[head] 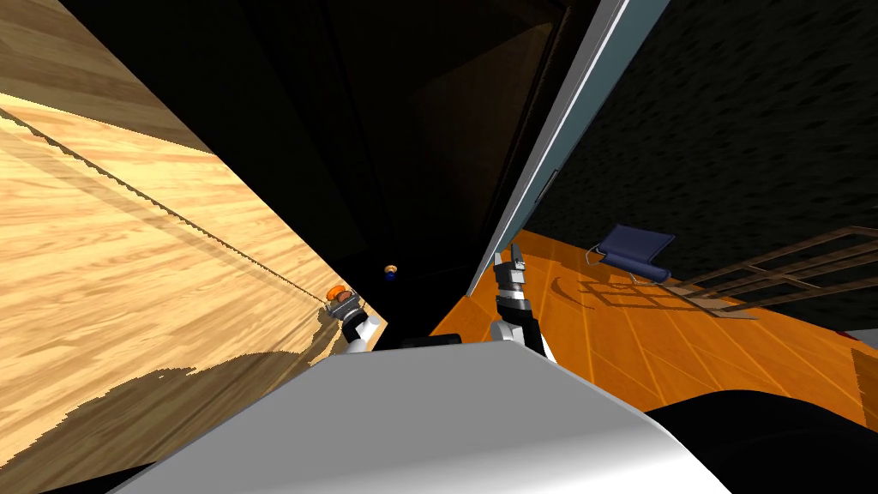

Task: Push the door open

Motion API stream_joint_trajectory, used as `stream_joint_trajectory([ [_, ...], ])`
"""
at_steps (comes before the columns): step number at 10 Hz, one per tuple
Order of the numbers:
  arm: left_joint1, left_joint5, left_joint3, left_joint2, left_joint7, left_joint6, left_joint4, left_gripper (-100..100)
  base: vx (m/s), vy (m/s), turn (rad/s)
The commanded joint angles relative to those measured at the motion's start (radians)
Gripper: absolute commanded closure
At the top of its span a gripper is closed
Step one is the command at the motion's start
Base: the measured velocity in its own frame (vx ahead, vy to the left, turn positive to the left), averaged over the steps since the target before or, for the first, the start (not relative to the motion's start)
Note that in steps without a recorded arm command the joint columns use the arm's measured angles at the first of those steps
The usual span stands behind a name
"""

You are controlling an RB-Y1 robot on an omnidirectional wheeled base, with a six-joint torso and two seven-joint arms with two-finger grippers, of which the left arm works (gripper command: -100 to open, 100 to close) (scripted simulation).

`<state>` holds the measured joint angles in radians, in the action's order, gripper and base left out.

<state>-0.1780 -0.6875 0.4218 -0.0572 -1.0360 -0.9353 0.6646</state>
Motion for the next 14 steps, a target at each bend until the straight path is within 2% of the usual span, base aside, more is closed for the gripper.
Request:
stream_joint_trajectory([
  [1, 0.009, -0.005, 0.015, -0.016, -0.008, -0.029, -0.017, 100, 0.000, 0.000, 0.000],
  [2, 0.007, -0.015, 0.035, -0.022, -0.005, -0.038, -0.026, 100, 0.009, 0.027, -0.095],
  [4, 0.007, -0.015, 0.035, -0.022, -0.005, -0.038, -0.026, 100, 0.026, 0.026, -0.013],
  [5, 0.005, -0.026, 0.057, -0.027, -0.002, -0.048, -0.036, 100, 0.043, 0.037, -0.090],
  [10, 0.005, -0.026, 0.057, -0.027, -0.002, -0.048, -0.036, 100, 0.012, 0.014, -0.009],
  [11, 0.003, -0.037, 0.078, -0.033, 0.000, -0.058, -0.045, 100, 0.020, 0.022, -0.113],
  [14, 0.003, -0.037, 0.078, -0.033, 0.000, -0.058, -0.045, 100, 0.018, 0.030, 0.003],
])
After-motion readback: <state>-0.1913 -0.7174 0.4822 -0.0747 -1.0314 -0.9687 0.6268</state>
